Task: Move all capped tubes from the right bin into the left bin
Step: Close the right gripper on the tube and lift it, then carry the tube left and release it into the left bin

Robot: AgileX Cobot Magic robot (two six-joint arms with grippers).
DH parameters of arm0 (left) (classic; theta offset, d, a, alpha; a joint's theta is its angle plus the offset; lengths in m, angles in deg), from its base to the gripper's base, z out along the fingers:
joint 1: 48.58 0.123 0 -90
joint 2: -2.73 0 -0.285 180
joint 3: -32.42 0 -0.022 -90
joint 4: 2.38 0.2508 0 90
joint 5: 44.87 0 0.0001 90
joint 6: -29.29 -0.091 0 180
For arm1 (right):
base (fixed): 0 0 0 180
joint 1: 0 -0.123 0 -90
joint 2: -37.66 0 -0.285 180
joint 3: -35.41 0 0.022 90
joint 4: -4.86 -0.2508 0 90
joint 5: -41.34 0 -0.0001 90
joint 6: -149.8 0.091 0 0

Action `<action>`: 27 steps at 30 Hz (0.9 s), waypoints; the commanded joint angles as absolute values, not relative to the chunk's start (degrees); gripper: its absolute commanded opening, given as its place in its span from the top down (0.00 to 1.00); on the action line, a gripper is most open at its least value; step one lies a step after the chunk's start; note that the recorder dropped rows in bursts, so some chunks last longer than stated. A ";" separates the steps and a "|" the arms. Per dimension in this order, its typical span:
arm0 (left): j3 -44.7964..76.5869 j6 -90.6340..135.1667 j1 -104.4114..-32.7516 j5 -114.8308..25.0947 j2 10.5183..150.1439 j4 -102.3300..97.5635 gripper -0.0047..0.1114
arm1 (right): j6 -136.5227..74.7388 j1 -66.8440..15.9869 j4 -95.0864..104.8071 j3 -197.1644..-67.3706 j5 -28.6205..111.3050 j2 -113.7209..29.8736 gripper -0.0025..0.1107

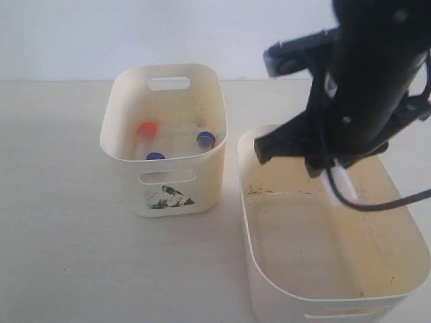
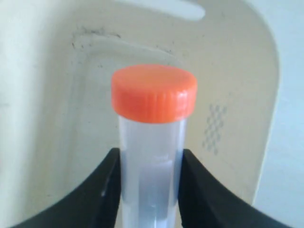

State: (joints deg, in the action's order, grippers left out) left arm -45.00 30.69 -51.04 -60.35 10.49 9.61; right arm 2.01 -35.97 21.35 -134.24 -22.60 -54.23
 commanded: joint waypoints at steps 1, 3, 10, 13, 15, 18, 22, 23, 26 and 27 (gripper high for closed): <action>-44.80 31.45 -51.12 -59.83 10.52 9.40 0.92 | -0.99 -35.92 21.66 -138.29 -21.63 -45.91 0.98; -44.80 31.45 -51.12 -59.83 10.52 9.40 0.92 | -2.44 -35.92 21.66 -139.73 -18.98 -42.82 0.98; -44.80 31.45 -51.12 -59.83 10.52 9.40 0.92 | -9.20 -35.92 19.41 -141.36 -2.19 -32.65 0.98; -44.80 31.45 -51.12 -59.83 10.52 9.40 0.92 | -15.63 -35.92 15.62 -141.36 2.67 -29.73 0.98; -44.80 31.45 -51.12 -59.83 10.52 9.40 0.92 | -16.27 -35.92 14.08 -141.36 3.48 -28.21 0.98; -44.80 31.45 -51.12 -59.83 10.52 9.40 0.92 | -20.07 -35.92 13.48 -141.36 2.14 -27.31 0.98; -44.80 31.45 -51.12 -59.83 10.52 9.40 0.92 | -20.91 -35.92 11.72 -140.99 2.20 -28.20 0.98; -44.80 31.45 -51.12 -59.83 10.52 9.40 0.92 | -20.91 -35.92 10.16 -140.99 3.34 -28.99 0.98; -44.80 31.45 -51.12 -59.83 10.52 9.40 0.92 | -24.10 -35.92 4.14 -140.99 8.92 -33.06 0.98; -44.80 31.45 -51.12 -59.83 10.52 9.40 0.92 | -26.02 -35.92 2.30 -140.99 10.45 -34.64 0.98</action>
